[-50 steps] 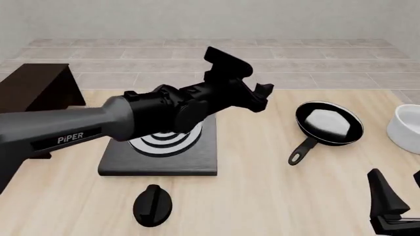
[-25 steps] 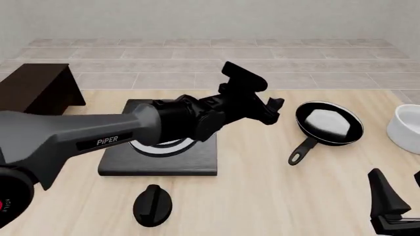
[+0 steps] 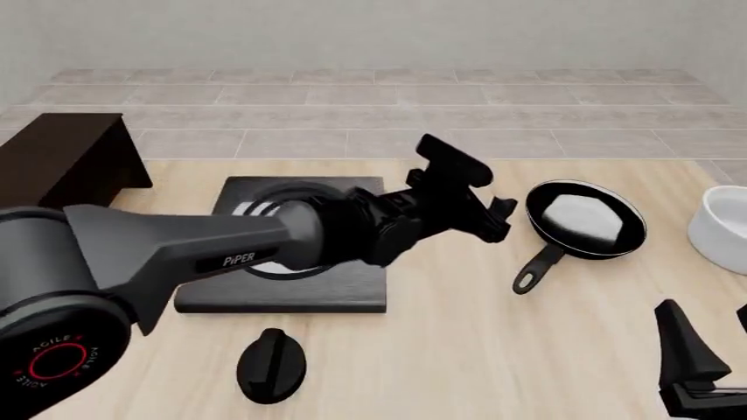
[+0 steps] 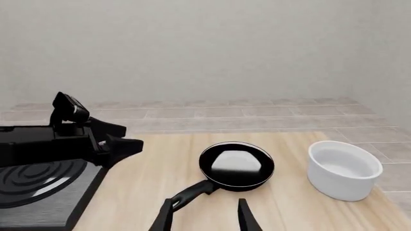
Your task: Put the frying pan on top of the cabinet.
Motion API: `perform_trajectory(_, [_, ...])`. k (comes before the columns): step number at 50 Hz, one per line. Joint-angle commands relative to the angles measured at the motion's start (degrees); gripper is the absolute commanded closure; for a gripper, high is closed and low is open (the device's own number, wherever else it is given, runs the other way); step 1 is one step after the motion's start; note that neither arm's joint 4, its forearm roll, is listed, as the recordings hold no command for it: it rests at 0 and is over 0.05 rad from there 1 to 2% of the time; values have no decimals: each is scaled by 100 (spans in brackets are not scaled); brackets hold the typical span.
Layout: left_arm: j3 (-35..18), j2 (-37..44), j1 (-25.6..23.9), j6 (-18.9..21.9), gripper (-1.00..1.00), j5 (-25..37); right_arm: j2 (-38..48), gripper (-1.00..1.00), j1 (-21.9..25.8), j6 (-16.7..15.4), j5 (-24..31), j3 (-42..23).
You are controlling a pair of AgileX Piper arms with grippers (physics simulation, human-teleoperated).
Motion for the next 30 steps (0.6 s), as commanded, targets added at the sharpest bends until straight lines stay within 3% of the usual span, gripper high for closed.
perform_trajectory(1, [-113, 222, -65, -12, -100, -18, 55, -100, -3, -5, -50, -1])
perform_trajectory(30, [-397, 531, -215, -111, -100, 75, 3, -100, -18, 16, 7, 0])
